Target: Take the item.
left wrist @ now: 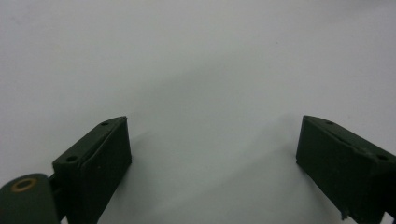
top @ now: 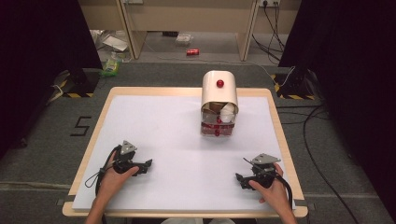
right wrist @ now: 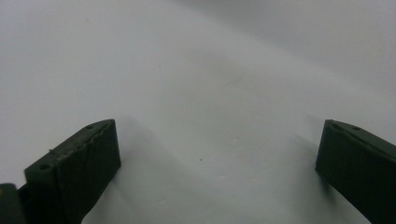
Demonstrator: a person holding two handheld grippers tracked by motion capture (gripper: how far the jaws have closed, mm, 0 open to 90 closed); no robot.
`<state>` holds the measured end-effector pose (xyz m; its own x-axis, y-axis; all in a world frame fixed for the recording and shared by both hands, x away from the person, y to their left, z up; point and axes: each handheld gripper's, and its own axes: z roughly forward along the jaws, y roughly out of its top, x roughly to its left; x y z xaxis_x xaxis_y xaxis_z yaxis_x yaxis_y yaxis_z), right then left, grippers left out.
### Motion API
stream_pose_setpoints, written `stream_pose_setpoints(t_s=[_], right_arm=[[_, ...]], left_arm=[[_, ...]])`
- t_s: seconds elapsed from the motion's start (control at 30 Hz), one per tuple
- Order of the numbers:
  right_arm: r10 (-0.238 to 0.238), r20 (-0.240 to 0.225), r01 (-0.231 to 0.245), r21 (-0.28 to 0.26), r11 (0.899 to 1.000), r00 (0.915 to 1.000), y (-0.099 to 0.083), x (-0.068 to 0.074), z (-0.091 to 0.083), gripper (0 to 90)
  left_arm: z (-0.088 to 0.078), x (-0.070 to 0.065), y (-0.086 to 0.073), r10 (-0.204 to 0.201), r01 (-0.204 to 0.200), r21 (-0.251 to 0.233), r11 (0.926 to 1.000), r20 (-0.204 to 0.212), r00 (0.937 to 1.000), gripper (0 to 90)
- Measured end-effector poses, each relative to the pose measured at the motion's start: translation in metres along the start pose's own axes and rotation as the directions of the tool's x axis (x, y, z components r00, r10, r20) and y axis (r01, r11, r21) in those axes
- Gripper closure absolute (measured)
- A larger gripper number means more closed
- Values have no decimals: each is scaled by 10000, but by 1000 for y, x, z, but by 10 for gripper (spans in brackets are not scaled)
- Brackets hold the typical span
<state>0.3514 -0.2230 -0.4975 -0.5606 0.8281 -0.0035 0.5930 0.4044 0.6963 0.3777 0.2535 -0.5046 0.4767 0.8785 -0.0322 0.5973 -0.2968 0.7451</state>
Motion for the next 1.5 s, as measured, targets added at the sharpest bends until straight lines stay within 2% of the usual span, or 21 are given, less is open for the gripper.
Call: stream_pose_setpoints(t_s=[0.13, 0.17, 0.2, 0.27, 0.3, 0.33, 0.37, 0.4, 0.43, 0.5, 0.57, 0.63, 0.67, 0.77, 0.87, 1.33, 1.4, 1.47, 1.5], right_arm=[[-53, -6, 53, -23, 10000, 10000, 0, 0, 0, 7], [-119, -111, 119, -77, 9999, 9999, 0, 0, -1, 54], [-119, -111, 119, -77, 9999, 9999, 0, 0, -1, 54], [-318, -280, 307, -397, 9987, 9991, 4, 1, -4, 221], [-369, -266, 356, -500, 9981, 9990, 5, 1, -5, 145], [-317, -197, 305, -572, 9979, 9993, 7, 3, -6, 111], [-317, -197, 305, -572, 9979, 9993, 7, 3, -6, 111], [-516, -190, 500, -769, 9958, 9985, 9, 4, -8, 210], [-516, -190, 500, -769, 9958, 9985, 9, 4, -8, 210], [-606, -269, 580, -899, 9943, 9978, 12, 6, -9, 136], [-682, -278, 651, -1006, 9928, 9973, 16, 7, -12, 182], [-823, -328, 780, -1160, 9902, 9961, 21, 8, -15, 142], [-1024, -354, 970, -1312, 9866, 9941, 29, 8, -17, 155], [-1132, -323, 1075, -1438, 9838, 9930, 38, 10, -19, 159], [-1335, -316, 1258, -1790, 9758, 9905, 55, 14, -24, 154], [-1859, -216, 1740, -2599, 9498, 9823, 95, 25, -37, 159], [-2037, -131, 1920, -2802, 9405, 9789, 106, 28, -39, 160], [-2006, -154, 1881, -2841, 9401, 9795, 108, 29, -40, 160], [-2067, -122, 1942, -2916, 9366, 9783, 112, 30, -42, 159]], left_arm=[[0, 0, 0, -3, 3, -2, 10000, 2, 10000, 94], [0, 0, 0, -5, 5, -3, 10000, 2, 10000, 94], [0, 0, 0, -8, 8, -7, 10000, 2, 10000, 94], [0, 0, 0, -9, 9, -5, 10000, 3, 10000, 94], [0, 0, 0, -3, 3, -1, 10000, 5, 10000, 94], [0, 0, 0, -3, 3, -1, 10000, 3, 10000, 94], [0, 0, 0, -3, 3, -1, 10000, 3, 10000, 94], [0, 0, 0, -2, 2, -3, 10000, 3, 10000, 94], [0, 0, 0, -2, 2, -3, 10000, 3, 10000, 94], [0, 0, 0, 6, -6, 2, 10000, 0, 10000, 94], [0, 0, 0, 5, -5, 3, 10000, -2, 10000, 94], [0, 0, 0, 6, -6, 3, 10000, -3, 10000, 94], [0, 0, 0, 2, -2, 0, 10000, -2, 10000, 94], [0, 0, 0, 4, -4, 3, 10000, 0, 10000, 94], [0, 0, 0, 3, -3, -1, 10000, 2, 10000, 94], [0, 0, 0, -16, 16, -19, 10000, 2, 10000, 94], [0, 0, 0, -25, 25, -24, 10000, 6, 10000, 94], [0, 0, 0, -19, 19, -21, 10000, 5, 10000, 94], [0, 0, 0, -21, 21, -23, 10000, 5, 10000, 94]])
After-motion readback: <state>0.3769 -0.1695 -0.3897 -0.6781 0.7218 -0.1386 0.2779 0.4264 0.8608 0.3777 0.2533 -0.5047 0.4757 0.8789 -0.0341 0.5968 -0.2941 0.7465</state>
